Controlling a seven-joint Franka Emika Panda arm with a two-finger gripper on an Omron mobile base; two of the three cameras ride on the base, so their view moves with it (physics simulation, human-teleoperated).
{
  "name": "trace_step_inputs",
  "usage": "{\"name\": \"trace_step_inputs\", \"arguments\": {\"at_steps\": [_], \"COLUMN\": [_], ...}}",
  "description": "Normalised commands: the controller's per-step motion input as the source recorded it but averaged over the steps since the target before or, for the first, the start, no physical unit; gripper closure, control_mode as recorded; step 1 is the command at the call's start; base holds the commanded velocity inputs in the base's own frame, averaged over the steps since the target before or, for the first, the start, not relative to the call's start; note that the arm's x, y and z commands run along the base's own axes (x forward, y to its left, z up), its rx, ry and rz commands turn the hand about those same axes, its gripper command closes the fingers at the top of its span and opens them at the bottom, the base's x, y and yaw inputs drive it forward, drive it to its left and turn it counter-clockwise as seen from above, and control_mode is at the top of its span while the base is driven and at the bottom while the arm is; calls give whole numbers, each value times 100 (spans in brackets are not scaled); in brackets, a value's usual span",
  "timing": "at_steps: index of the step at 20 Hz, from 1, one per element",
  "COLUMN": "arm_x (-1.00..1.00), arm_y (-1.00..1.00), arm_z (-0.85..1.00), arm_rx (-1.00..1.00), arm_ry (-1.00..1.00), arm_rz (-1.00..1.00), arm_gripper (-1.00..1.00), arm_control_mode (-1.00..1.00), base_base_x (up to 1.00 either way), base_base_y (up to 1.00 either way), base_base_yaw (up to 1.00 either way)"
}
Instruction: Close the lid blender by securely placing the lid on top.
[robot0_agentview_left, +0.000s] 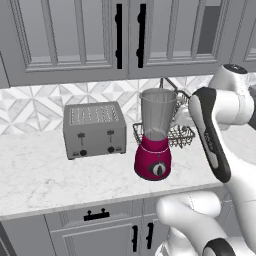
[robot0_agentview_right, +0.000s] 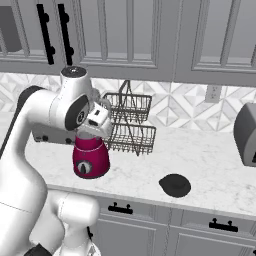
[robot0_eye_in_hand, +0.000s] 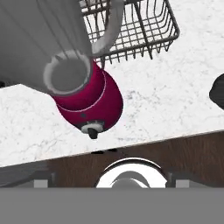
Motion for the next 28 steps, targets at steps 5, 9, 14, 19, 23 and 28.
{"name": "trace_step_inputs", "arguments": {"at_steps": [5,9,14,19,23,28], "arm_x": [-27,-9,-12,12,15,23], "arm_y": [-100,-99,-89,-55,-38,-40], "arm_z": [-23,-41,-68,-56,-42,-30], "arm_rx": [10,5,7,3,0,0], "arm_ry": [19,30,11,9,0,0], "arm_rz": [-39,-47,-48,-19,0,3], "arm_gripper": [-100,-100,-100,-100,-100,-100], "arm_control_mode": [-100,-100,-100,-100,-100,-100], "base_base_x": [0,0,0,0,0,0], "base_base_y": [0,0,0,0,0,0], "base_base_yaw": [0,0,0,0,0,0]}}
